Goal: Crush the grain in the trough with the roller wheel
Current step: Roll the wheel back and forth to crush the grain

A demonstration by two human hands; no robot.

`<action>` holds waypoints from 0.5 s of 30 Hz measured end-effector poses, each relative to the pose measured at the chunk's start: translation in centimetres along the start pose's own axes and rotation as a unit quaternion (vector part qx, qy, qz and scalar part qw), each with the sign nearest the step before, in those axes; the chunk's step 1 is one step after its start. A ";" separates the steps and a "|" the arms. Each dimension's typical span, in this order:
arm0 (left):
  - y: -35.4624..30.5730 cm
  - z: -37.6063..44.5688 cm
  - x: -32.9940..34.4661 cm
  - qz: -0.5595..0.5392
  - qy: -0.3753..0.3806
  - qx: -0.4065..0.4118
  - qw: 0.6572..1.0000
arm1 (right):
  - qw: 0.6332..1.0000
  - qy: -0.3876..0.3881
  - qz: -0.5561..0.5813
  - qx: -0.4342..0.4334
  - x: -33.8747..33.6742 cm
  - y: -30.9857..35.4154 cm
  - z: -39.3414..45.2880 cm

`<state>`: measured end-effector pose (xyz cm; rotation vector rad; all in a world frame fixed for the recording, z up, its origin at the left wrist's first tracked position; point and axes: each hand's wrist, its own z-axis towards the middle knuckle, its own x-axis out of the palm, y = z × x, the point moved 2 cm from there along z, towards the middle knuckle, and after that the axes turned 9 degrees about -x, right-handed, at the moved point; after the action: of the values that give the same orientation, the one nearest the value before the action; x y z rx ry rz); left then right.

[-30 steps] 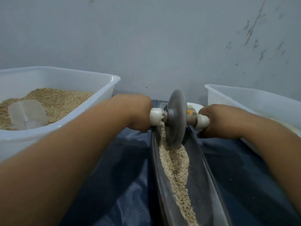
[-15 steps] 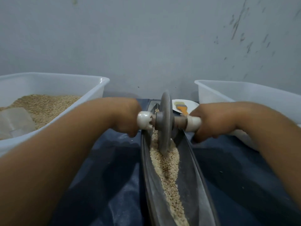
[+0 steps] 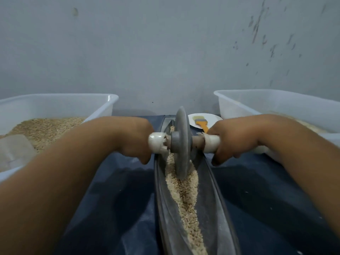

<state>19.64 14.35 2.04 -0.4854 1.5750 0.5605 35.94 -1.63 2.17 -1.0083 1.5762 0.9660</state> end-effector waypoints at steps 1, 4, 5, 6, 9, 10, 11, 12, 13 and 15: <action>-0.1 0.0 0.0 -0.003 -0.011 -0.005 1.000 | 0.999 -0.034 -0.014 0.000 0.2 0.0 0.3; -0.1 0.4 0.3 -0.018 -0.119 -0.043 0.992 | 0.959 -0.258 -0.115 0.025 0.9 0.5 1.4; -0.1 0.5 0.3 -0.021 -0.148 -0.055 0.987 | 0.941 -0.306 -0.142 0.033 1.0 0.7 1.5; -0.1 0.5 0.3 -0.020 -0.149 -0.055 0.987 | 0.936 -0.317 -0.154 0.027 1.0 0.8 1.6; 0.0 0.3 0.3 -0.013 -0.036 -0.005 0.999 | 0.989 -0.125 -0.084 -0.008 0.3 0.2 1.1; -0.1 0.1 0.3 -0.010 -0.006 0.007 1.000 | 0.998 -0.056 -0.037 -0.007 0.1 0.1 0.6; -0.1 -0.1 0.2 -0.005 0.009 0.010 1.000 | 1.000 -0.013 -0.002 -0.002 -0.1 0.1 0.1; -0.1 -0.1 0.2 -0.001 0.007 0.007 1.000 | 1.000 -0.003 0.009 0.002 -0.2 0.2 -0.1; -0.2 0.0 0.2 0.000 -0.010 -0.001 1.000 | 1.000 -0.028 -0.007 0.003 0.0 0.3 0.0; -0.3 0.2 0.5 -0.002 -0.096 -0.027 0.995 | 0.983 -0.159 -0.090 0.011 0.6 0.9 0.8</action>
<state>19.98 14.24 1.50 -0.4618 1.3783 0.6291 35.30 -0.67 1.49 -0.9126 1.2079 0.9301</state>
